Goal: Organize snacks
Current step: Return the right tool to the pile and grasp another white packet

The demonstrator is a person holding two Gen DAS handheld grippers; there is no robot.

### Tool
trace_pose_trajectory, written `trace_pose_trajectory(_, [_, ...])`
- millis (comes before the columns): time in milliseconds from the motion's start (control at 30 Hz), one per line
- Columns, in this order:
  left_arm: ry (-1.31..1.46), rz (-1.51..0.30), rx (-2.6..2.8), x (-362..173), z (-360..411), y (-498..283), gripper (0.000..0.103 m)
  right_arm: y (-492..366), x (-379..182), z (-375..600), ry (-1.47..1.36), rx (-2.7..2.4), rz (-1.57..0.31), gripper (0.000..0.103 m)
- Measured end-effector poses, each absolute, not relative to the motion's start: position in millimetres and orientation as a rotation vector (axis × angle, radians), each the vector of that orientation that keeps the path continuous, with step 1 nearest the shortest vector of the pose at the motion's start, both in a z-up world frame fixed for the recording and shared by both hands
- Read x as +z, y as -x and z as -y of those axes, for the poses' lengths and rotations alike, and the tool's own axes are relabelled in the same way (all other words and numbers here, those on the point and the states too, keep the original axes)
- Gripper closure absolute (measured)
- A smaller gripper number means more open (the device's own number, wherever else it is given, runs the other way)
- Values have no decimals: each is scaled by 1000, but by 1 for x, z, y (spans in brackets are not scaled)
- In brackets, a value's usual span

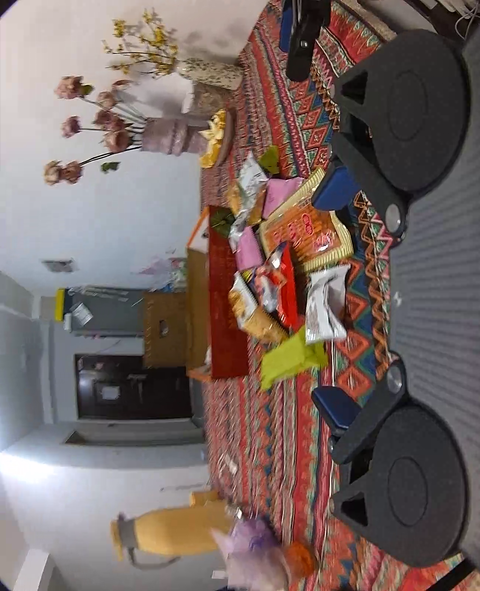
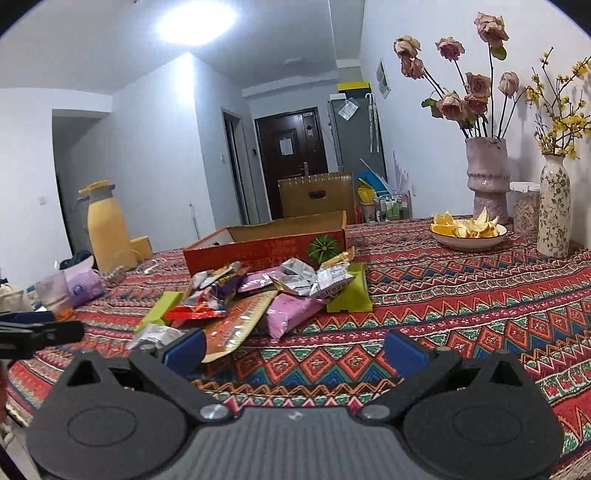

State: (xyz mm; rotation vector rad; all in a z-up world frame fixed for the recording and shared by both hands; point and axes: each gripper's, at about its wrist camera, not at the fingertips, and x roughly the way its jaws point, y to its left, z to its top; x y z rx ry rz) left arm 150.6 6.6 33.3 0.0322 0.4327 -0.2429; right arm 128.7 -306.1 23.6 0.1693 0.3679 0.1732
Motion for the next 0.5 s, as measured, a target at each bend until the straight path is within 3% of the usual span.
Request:
trace_pose_trajectory(67, [-30, -465, -231, 22, 2, -172, 1, -132, 24, 307, -165, 169, -377, 1])
trace_pose_trajectory(133, [-45, -496, -205, 13, 9, -193, 9, -134, 24, 308, -156, 169, -380, 1])
trace_pose_trajectory(300, [-42, -558, -196, -7, 15, -235, 13, -144, 23, 313, -129, 136, -388, 3])
trace_pose_trajectory(433, [3, -620, -215, -14, 12, -254, 17, -163, 22, 318, -127, 123, -417, 13])
trace_pose_trajectory(500, [34, -656, -218, -17, 9, -260, 24, -176, 22, 319, -117, 123, -432, 16])
